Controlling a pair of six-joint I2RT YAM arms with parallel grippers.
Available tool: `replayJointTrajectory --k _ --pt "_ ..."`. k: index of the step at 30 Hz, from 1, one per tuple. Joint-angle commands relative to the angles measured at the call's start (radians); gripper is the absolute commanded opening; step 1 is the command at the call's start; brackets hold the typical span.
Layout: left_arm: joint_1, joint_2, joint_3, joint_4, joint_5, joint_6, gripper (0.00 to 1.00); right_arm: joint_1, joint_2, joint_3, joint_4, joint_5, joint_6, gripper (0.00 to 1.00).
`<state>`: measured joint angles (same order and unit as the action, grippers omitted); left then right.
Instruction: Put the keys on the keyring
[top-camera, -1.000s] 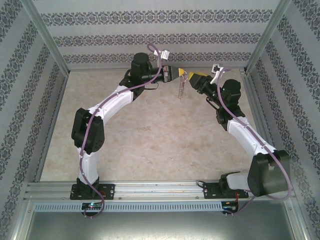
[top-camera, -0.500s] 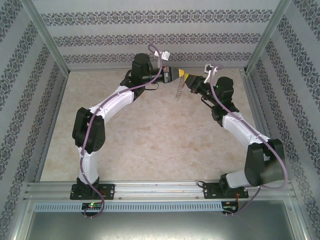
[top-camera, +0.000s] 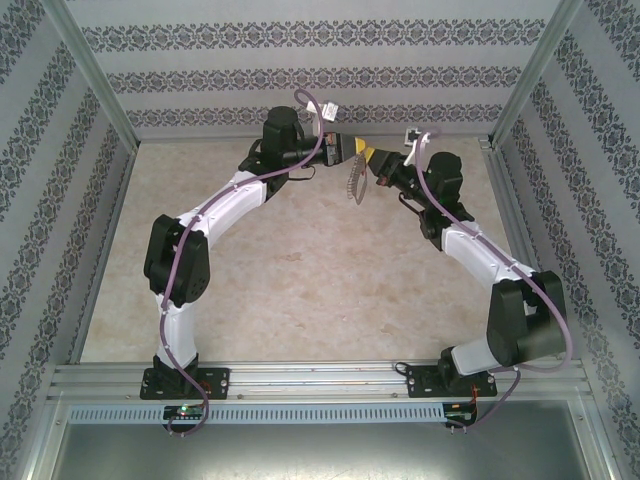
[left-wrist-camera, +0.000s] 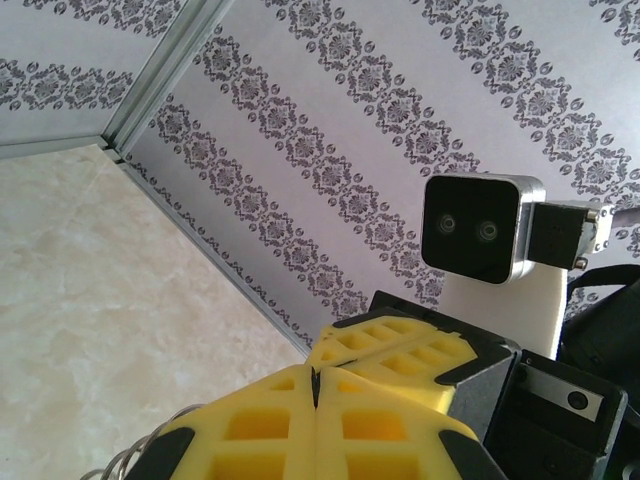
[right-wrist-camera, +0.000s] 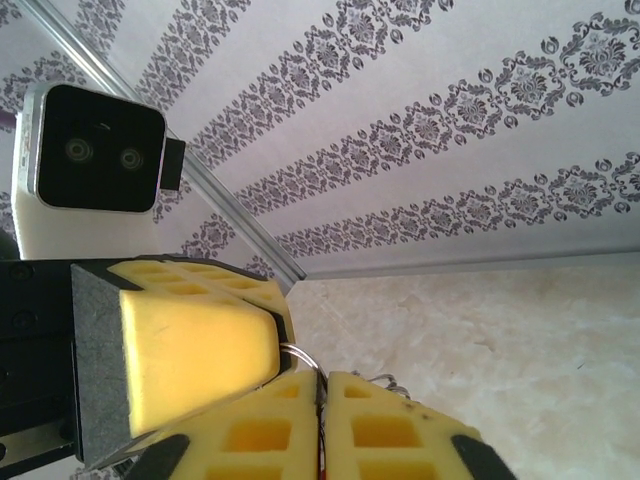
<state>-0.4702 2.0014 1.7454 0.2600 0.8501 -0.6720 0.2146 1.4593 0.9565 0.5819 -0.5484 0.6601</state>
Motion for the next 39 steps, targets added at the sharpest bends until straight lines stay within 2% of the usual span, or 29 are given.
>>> replayJointTrajectory --k 1,3,7,16,23,28,31,35,39 --pt "-0.013 -0.004 0.022 0.061 -0.008 0.019 0.0 0.028 -0.023 0.008 -0.015 -0.092 -0.016 0.27" --pt "-0.014 0.006 0.019 0.067 -0.008 0.022 0.0 0.01 -0.056 -0.004 -0.028 -0.086 -0.019 0.34" --pt "-0.012 0.02 0.01 0.067 -0.016 0.048 0.0 -0.028 -0.117 -0.026 -0.045 -0.079 -0.018 0.4" --pt "-0.013 -0.016 -0.062 0.03 -0.064 0.185 0.0 -0.093 -0.195 -0.063 -0.032 -0.037 -0.006 0.42" --pt "-0.013 -0.049 -0.088 -0.048 -0.09 0.263 0.0 -0.101 -0.139 -0.047 0.016 -0.048 0.016 0.43" --pt "-0.013 -0.101 -0.164 0.019 -0.108 0.271 0.0 -0.101 -0.105 -0.04 0.032 -0.047 0.011 0.43" --pt "-0.014 -0.129 -0.188 0.003 -0.112 0.301 0.0 -0.104 -0.08 -0.034 0.034 -0.046 0.002 0.43" --pt "-0.013 -0.171 -0.261 0.064 -0.079 0.335 0.0 -0.108 -0.006 -0.008 0.059 -0.075 0.005 0.43" --pt "-0.013 -0.202 -0.317 0.124 -0.043 0.37 0.0 -0.106 0.091 0.004 0.191 -0.149 0.059 0.42"
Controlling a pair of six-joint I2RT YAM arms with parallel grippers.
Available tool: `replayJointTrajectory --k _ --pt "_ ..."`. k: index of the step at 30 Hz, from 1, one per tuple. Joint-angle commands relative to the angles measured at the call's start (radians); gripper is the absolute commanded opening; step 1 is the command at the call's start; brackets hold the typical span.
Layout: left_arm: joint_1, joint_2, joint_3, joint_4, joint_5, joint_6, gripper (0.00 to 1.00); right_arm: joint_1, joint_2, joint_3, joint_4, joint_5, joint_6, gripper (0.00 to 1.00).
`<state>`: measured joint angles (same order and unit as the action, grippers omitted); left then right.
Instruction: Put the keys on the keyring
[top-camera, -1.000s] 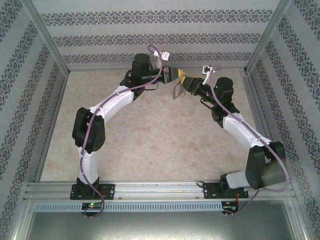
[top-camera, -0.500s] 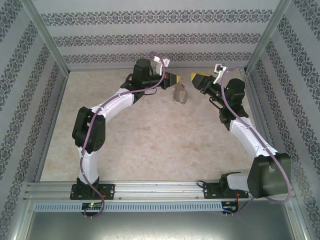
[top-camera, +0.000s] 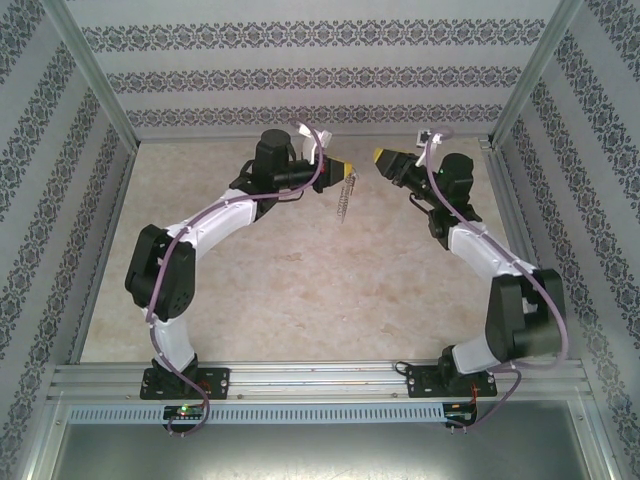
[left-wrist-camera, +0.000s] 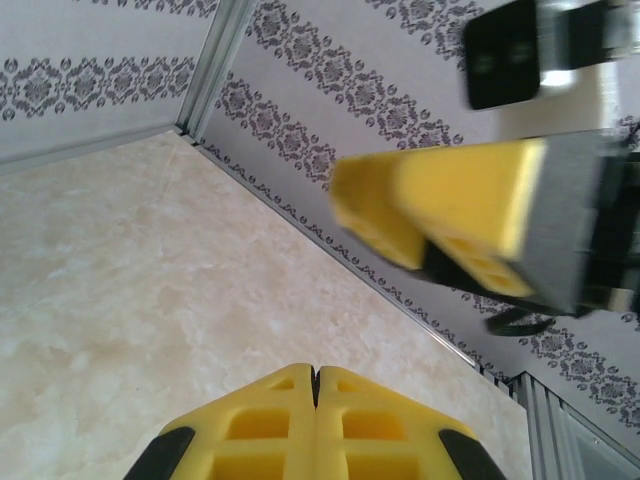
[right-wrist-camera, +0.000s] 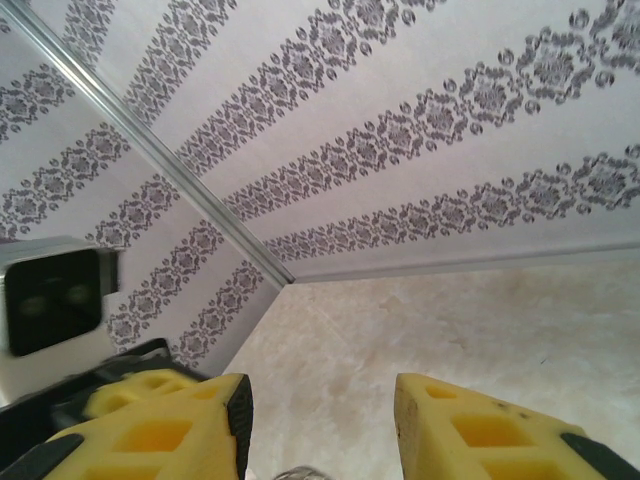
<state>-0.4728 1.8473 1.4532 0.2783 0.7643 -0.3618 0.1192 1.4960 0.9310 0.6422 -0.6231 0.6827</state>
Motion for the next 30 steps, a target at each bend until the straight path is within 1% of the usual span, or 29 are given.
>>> replayJointTrajectory --k 1,5,7,14,18,25,30 --pt "-0.011 -0.051 -0.032 0.11 0.046 0.068 0.0 -0.01 0.074 0.029 0.176 -0.098 0.059 0.42" --pt "-0.009 -0.053 -0.045 0.127 0.089 0.089 0.0 0.004 0.139 -0.001 0.368 -0.151 0.169 0.42" --pt "-0.01 -0.05 -0.041 0.125 0.102 0.091 0.0 0.013 0.142 -0.025 0.418 -0.155 0.197 0.41" --pt "-0.01 -0.037 -0.041 0.169 0.103 0.066 0.0 0.052 0.078 -0.131 0.452 -0.166 0.221 0.41" --pt "-0.01 -0.028 -0.039 0.186 0.103 0.049 0.0 0.061 0.052 -0.177 0.472 -0.175 0.225 0.44" --pt "-0.011 -0.027 -0.041 0.191 0.112 0.041 0.0 0.063 0.05 -0.177 0.486 -0.188 0.24 0.43" --pt "-0.011 -0.017 -0.032 0.19 0.12 0.029 0.0 0.069 0.057 -0.171 0.519 -0.206 0.258 0.46"
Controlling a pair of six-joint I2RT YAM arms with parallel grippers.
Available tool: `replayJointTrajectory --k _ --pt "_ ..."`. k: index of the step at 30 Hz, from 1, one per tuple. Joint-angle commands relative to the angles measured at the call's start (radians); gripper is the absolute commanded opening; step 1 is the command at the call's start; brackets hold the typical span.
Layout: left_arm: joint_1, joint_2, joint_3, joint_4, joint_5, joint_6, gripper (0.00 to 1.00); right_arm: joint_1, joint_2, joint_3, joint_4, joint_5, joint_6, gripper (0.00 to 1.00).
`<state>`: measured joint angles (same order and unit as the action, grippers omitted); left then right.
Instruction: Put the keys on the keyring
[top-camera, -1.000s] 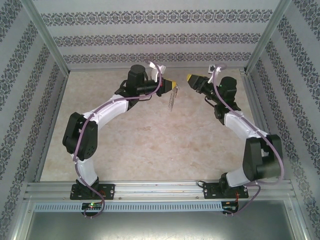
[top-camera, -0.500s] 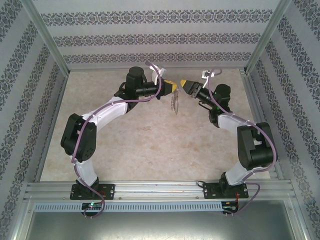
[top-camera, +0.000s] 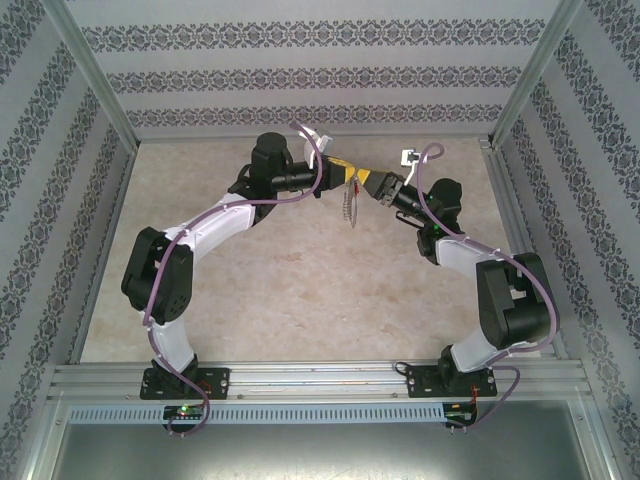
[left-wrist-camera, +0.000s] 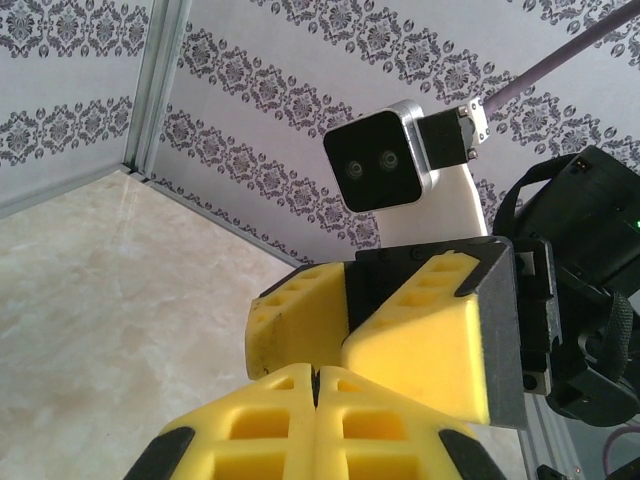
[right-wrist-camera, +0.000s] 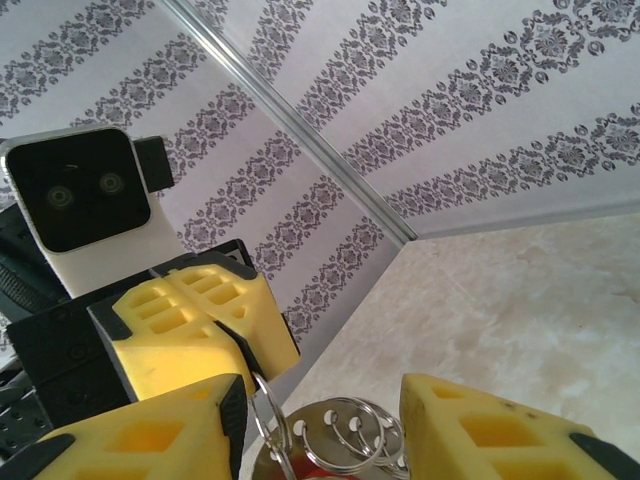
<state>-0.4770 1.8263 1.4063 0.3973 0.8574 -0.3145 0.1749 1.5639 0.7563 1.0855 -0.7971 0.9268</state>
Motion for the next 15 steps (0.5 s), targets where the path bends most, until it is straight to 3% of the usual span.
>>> replayJointTrajectory --k 1,15 --pt "-0.007 0.006 0.018 0.074 0.028 -0.024 0.0 0.015 -0.01 0.004 0.077 -0.035 0.014 0.45" --pt "-0.007 0.011 0.026 0.082 0.02 -0.037 0.0 0.021 0.002 -0.018 0.111 -0.072 0.037 0.42"
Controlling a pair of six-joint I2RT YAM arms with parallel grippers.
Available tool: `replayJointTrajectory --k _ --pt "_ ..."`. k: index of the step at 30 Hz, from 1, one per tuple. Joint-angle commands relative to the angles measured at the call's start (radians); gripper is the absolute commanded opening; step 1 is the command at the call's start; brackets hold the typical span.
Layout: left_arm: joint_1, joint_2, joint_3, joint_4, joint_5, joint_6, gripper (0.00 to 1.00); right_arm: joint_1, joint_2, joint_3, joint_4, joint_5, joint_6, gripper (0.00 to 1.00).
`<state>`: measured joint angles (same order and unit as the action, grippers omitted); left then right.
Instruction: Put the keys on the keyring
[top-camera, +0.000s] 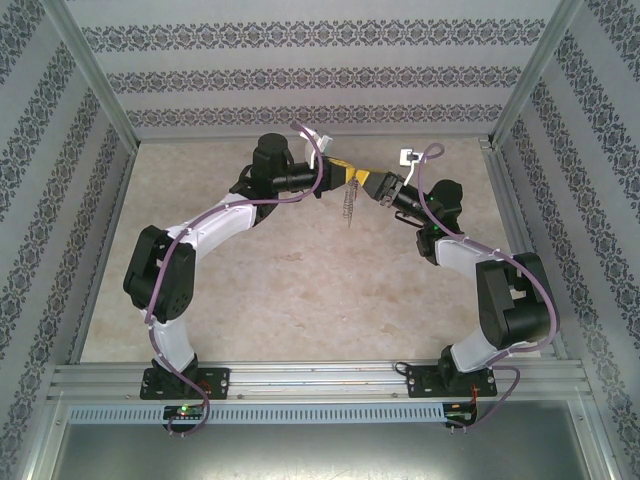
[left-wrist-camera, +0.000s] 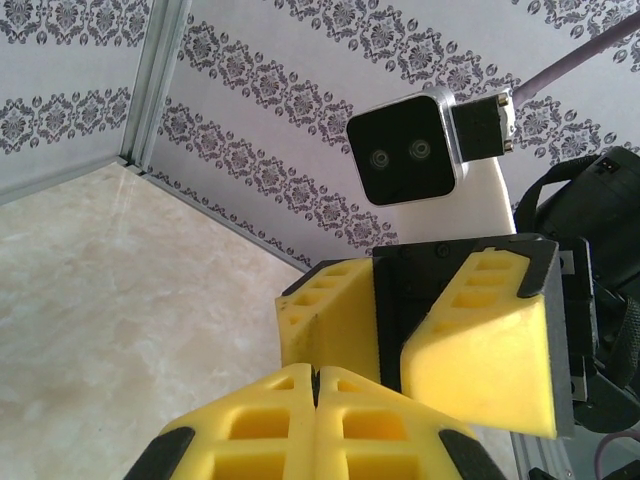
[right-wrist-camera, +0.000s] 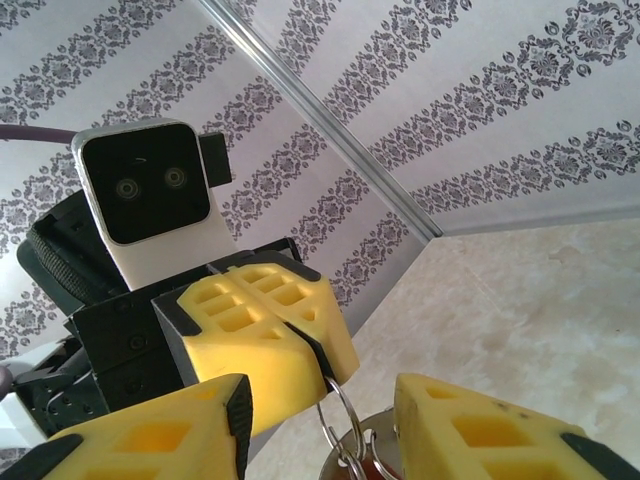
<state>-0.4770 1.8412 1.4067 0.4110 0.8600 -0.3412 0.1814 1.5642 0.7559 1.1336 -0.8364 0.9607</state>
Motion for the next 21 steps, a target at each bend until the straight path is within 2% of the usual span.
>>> replayJointTrajectory --k 1,9,21 --pt "-0.007 -0.005 0.026 0.069 0.018 -0.009 0.0 0.015 0.001 -0.021 0.064 -0.036 0.004 0.42" --pt "-0.007 -0.008 0.033 0.067 0.02 -0.012 0.0 0.011 0.006 -0.052 0.072 -0.024 -0.002 0.43" --pt "-0.006 -0.007 0.03 0.073 0.029 -0.019 0.0 0.015 0.029 -0.014 0.096 -0.027 0.024 0.38"
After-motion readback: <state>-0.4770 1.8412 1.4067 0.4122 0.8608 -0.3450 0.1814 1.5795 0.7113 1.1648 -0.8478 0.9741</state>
